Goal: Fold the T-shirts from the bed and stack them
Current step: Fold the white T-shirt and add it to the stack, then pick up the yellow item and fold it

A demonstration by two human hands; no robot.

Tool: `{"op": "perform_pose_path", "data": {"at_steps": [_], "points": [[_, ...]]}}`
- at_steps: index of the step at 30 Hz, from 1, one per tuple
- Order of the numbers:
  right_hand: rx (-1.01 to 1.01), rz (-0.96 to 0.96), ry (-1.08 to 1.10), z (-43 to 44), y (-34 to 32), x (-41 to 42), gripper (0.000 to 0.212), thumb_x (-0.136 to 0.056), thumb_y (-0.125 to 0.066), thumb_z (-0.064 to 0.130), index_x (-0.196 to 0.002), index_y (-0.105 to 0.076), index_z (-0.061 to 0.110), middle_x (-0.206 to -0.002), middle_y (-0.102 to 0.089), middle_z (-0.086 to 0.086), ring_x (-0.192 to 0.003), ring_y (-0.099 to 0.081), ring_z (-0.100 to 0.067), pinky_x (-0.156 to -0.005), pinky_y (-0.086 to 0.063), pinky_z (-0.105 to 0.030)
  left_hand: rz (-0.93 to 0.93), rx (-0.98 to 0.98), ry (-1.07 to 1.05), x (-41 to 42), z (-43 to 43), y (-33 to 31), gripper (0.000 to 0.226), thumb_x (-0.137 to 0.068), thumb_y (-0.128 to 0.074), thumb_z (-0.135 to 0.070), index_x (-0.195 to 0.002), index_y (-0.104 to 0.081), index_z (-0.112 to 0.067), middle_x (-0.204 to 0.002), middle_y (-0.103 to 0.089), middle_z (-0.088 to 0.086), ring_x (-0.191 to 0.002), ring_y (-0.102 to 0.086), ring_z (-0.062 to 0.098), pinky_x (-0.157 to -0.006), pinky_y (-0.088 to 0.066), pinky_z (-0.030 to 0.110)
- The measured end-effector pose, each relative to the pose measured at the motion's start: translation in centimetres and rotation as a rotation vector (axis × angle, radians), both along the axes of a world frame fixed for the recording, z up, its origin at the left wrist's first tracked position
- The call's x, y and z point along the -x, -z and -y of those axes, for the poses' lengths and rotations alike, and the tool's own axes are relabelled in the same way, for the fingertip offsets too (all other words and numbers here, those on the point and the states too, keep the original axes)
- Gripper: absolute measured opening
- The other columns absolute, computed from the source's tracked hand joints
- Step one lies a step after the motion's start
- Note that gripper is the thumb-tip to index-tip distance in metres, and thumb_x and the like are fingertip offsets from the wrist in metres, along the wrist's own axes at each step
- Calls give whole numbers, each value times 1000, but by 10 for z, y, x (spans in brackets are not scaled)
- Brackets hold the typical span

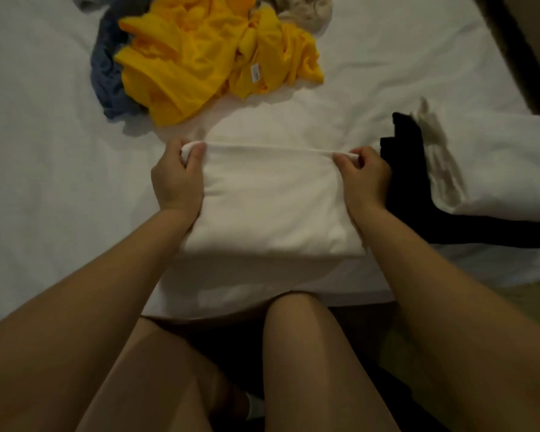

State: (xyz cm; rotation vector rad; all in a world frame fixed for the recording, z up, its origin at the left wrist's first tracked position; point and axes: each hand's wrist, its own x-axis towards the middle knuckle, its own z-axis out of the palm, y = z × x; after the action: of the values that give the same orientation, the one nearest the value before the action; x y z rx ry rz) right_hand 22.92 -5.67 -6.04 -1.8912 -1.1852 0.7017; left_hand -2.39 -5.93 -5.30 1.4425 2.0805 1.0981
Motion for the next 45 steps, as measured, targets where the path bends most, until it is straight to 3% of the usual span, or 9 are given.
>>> {"op": "perform_pose_path", "data": {"at_steps": [5, 8, 11, 13, 18, 27, 35, 39, 45], "points": [[34, 65, 16, 0, 2, 1, 16, -89, -59, 30, -90, -57, 14, -89, -60, -6, -84, -56, -21, -62, -31, -19, -30, 90, 11, 2, -6, 6, 30, -91, -55, -29, -107, -56, -3, -116, -46, 20, -98, -50, 29, -75, -30, 18], [104, 91, -8, 17, -10, 5, 48, -92, -53, 39, -133, -41, 16, -128, -52, -9, -115, -50, -24, -86, -38, -24, 82, 121, -4, -1, 2, -11, 46, -94, -49, -31, -133, -38, -10, -135, -37, 16, -120, -43, 27, -88, -29, 19], [174, 193, -160, 52, -21, 8, 74, -88, -54, 48, -147, -15, 28, -146, -35, -8, -131, -37, -27, -100, -35, -34, 3, 292, 137, -2, 34, -25, 62, -95, -45, -40, -148, -14, -31, -147, -32, 13, -128, -38, 30, -96, -32, 29], [263, 195, -248, 63, -26, 6, 76, -87, -57, 46, -147, -13, 33, -145, -39, -7, -127, -42, -29, -90, -37, -31, -102, 431, 307, 1, 54, -28, 68, -90, -51, -45, -146, -14, -39, -147, -37, 7, -127, -42, 30, -93, -36, 33], [260, 65, -439, 62, -46, 1, 53, -90, -59, 26, -139, -38, 28, -139, -46, 2, -124, -46, -22, -81, -30, -13, 216, 386, 375, 7, 67, -47, 50, -85, -65, -23, -130, -48, -37, -130, -47, -9, -123, -46, 20, -98, -40, 31], [-93, 173, -391, 97, -129, -45, 51, -93, -52, 13, -142, -37, 18, -140, -37, -13, -130, -35, -24, -90, -17, -5, 220, 178, 442, -33, 102, -131, 62, -85, -66, -18, -129, -34, -49, -130, -37, -13, -115, -39, 6, -93, -33, 23], [-266, 219, -243, 96, -196, -165, 56, -92, -56, 23, -143, -33, 27, -144, -35, -3, -128, -36, -15, -99, -28, -21, 349, 42, 539, -150, 79, -181, 81, -60, -76, -40, -126, -30, -51, -131, -37, -14, -121, -40, 8, -103, -38, 32], [-118, 99, -103, 78, -188, -233, 56, -92, -56, 21, -143, -34, 30, -145, -33, -4, -131, -35, -23, -107, -30, -34, 293, 61, 637, -223, 51, -178, 89, -71, -80, -26, -142, -27, -36, -133, -32, -13, -121, -31, 2, -98, -28, 17], [79, 17, -99, 56, -143, -280, 60, -92, -55, 27, -146, -28, 30, -149, -27, -7, -134, -30, -25, -111, -27, -41, 248, 187, 672, -272, 15, -141, 86, -77, -75, -24, -147, -24, -26, -150, -26, 1, -136, -28, 16, -101, -24, 17]]}}
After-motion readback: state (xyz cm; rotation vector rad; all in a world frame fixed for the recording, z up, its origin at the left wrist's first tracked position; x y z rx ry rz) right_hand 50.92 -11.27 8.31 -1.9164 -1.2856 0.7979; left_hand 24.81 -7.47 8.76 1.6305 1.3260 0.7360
